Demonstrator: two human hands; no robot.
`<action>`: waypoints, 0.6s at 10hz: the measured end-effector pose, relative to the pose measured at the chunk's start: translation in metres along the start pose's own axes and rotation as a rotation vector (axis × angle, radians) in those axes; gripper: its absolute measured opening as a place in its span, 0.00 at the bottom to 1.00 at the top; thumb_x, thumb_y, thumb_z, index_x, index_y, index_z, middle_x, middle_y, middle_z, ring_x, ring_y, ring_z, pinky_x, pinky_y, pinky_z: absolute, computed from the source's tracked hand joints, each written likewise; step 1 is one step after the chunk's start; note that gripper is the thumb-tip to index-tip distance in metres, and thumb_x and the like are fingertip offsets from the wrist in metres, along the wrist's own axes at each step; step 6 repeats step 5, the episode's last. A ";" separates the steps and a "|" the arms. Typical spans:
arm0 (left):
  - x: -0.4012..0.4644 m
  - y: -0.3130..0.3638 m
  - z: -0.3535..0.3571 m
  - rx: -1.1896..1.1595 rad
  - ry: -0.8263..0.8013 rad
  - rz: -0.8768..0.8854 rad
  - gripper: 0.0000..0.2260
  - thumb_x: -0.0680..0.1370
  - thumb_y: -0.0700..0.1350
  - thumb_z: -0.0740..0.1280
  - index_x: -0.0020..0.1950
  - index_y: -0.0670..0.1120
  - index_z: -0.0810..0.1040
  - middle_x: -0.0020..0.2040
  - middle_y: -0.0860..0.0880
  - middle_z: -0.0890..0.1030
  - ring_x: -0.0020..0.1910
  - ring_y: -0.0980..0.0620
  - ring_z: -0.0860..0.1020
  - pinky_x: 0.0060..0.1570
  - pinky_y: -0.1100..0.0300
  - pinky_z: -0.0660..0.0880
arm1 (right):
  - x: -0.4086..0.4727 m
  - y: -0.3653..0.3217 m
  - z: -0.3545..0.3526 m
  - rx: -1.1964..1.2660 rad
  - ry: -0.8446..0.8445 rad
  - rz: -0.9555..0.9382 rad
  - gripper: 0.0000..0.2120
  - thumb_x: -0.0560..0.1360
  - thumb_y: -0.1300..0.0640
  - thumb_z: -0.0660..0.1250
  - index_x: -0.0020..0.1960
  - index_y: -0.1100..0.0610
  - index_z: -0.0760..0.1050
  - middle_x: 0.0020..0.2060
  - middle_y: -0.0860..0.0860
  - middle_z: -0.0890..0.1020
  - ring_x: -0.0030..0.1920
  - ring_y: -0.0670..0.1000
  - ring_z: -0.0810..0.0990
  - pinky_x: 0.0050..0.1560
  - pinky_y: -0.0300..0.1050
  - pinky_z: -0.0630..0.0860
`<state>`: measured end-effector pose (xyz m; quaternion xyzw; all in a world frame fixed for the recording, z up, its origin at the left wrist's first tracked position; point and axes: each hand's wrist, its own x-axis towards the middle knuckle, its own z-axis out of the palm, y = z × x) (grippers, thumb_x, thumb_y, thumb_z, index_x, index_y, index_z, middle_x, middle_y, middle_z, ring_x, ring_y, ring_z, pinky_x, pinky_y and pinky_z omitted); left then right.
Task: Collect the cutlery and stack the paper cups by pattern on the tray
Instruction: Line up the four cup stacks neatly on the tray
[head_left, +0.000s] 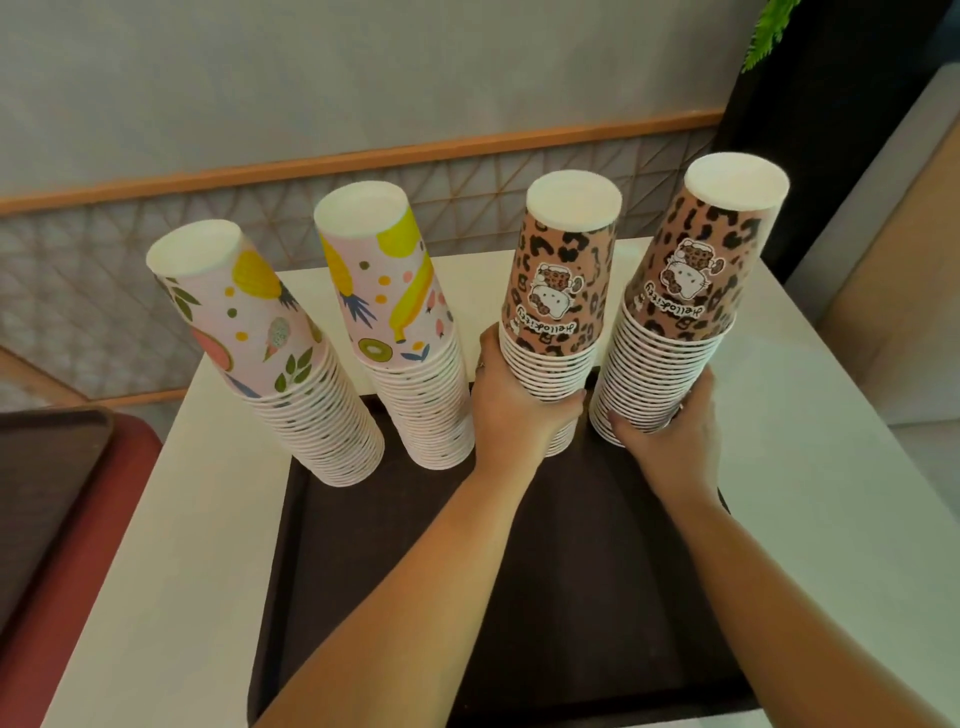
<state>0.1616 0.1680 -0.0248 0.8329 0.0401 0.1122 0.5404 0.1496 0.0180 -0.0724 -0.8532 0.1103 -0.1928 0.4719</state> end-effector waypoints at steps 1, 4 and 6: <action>-0.002 -0.003 -0.003 -0.016 -0.006 -0.001 0.38 0.60 0.41 0.80 0.65 0.43 0.66 0.60 0.51 0.75 0.55 0.61 0.70 0.49 0.78 0.64 | 0.001 0.002 -0.001 -0.003 -0.031 0.018 0.45 0.62 0.53 0.78 0.72 0.55 0.57 0.67 0.52 0.70 0.65 0.54 0.70 0.57 0.42 0.67; -0.042 -0.025 0.002 0.056 -0.085 -0.117 0.49 0.64 0.48 0.78 0.76 0.43 0.52 0.75 0.47 0.61 0.74 0.51 0.59 0.74 0.54 0.58 | -0.014 0.000 -0.008 0.040 -0.081 0.070 0.47 0.65 0.52 0.76 0.75 0.53 0.52 0.72 0.51 0.64 0.70 0.53 0.65 0.65 0.51 0.67; -0.073 -0.025 -0.002 0.076 -0.154 -0.178 0.46 0.70 0.46 0.75 0.77 0.43 0.47 0.77 0.49 0.54 0.76 0.54 0.53 0.72 0.64 0.50 | -0.029 -0.007 -0.012 -0.025 -0.119 0.168 0.46 0.68 0.56 0.74 0.76 0.55 0.49 0.73 0.55 0.60 0.71 0.56 0.64 0.66 0.53 0.66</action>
